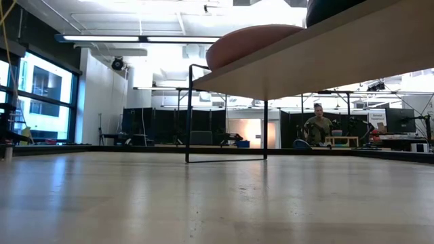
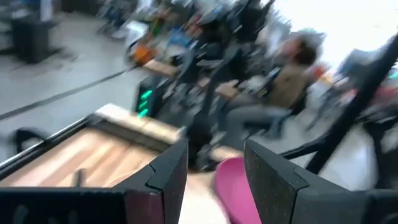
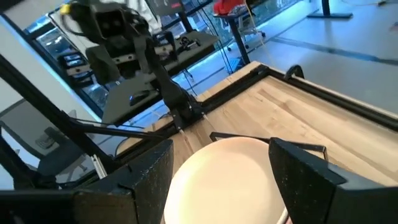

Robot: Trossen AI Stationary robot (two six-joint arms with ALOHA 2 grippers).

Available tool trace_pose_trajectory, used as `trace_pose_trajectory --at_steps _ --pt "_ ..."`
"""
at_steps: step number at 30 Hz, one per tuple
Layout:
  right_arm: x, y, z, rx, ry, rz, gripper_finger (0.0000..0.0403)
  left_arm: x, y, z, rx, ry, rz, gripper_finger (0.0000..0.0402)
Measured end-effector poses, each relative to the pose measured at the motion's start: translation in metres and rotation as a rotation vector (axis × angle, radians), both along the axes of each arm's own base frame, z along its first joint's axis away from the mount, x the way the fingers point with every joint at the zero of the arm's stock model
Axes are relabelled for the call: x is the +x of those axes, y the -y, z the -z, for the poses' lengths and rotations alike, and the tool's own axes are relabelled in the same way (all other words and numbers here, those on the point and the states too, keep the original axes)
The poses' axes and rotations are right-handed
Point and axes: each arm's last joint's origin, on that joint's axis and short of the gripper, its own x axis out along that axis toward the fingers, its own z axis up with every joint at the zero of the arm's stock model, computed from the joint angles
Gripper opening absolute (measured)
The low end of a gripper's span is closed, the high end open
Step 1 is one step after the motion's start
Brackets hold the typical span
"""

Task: Place and stack plates onto a shelf
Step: Return to Home Position

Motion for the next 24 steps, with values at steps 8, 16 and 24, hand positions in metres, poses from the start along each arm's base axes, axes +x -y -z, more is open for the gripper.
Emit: trace_pose_trajectory --at_steps 8,16,24 --pt "0.002 -0.006 -0.008 -0.068 0.07 -0.102 0.0245 -0.024 -0.007 0.021 -0.069 0.274 0.111 0.0147" --pt "0.002 -0.012 -0.008 -0.11 0.065 -0.146 0.0245 -0.029 -0.008 0.025 -0.063 0.267 0.111 0.0147" --pt "0.001 -0.012 -0.006 -0.179 0.035 -0.159 0.0245 -0.029 -0.014 0.027 -0.051 0.252 0.073 0.0147"
